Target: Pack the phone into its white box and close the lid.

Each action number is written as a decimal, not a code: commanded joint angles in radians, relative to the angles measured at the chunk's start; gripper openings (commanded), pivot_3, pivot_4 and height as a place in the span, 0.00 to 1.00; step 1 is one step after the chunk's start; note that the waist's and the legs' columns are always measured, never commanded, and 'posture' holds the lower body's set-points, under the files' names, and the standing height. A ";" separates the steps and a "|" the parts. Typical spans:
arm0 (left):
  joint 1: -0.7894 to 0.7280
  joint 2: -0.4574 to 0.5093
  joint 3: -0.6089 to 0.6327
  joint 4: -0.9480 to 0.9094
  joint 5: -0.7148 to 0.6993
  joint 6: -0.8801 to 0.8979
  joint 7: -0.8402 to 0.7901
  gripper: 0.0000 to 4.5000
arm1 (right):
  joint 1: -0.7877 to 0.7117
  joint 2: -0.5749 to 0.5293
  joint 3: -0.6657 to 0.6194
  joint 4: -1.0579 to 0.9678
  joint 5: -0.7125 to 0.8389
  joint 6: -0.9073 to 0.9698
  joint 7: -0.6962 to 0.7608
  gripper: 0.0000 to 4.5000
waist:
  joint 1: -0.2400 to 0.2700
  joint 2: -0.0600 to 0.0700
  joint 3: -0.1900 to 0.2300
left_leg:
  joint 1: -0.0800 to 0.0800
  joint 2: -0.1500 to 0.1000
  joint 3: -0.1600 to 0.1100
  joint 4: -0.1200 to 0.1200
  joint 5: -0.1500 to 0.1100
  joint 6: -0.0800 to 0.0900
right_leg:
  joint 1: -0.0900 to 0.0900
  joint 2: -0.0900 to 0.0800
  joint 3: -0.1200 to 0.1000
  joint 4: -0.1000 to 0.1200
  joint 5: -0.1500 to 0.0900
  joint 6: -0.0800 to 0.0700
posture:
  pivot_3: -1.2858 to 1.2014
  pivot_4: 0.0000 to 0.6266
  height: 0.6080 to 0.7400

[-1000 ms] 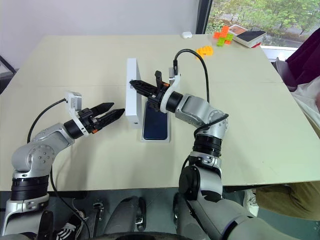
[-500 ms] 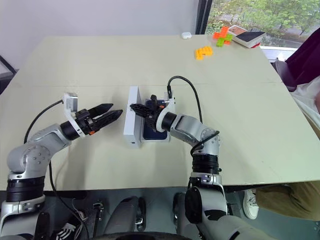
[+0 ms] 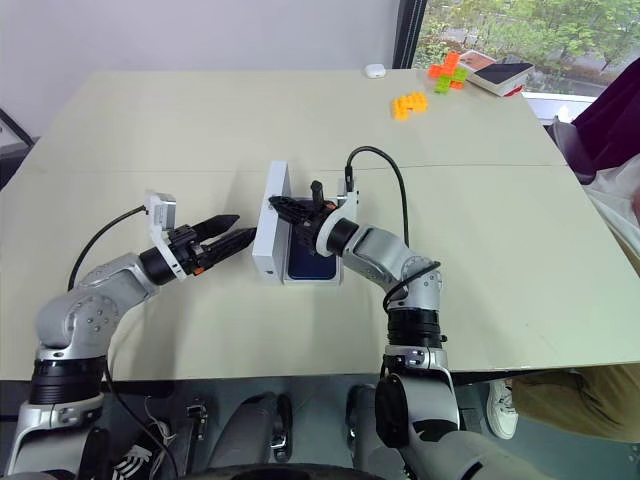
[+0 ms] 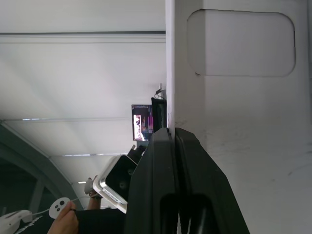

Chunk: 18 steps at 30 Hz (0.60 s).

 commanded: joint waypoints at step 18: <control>-0.080 -0.095 -0.054 0.046 0.055 -0.042 0.023 0.87 | -0.073 -0.145 0.033 -0.027 -0.066 0.003 0.151 0.87 | 0.003 0.000 0.000 | 0.000 0.000 0.000 0.000 0.000 0.000 | 0.001 0.000 0.000 0.000 0.000 0.000 | 0.52 0.24 1.00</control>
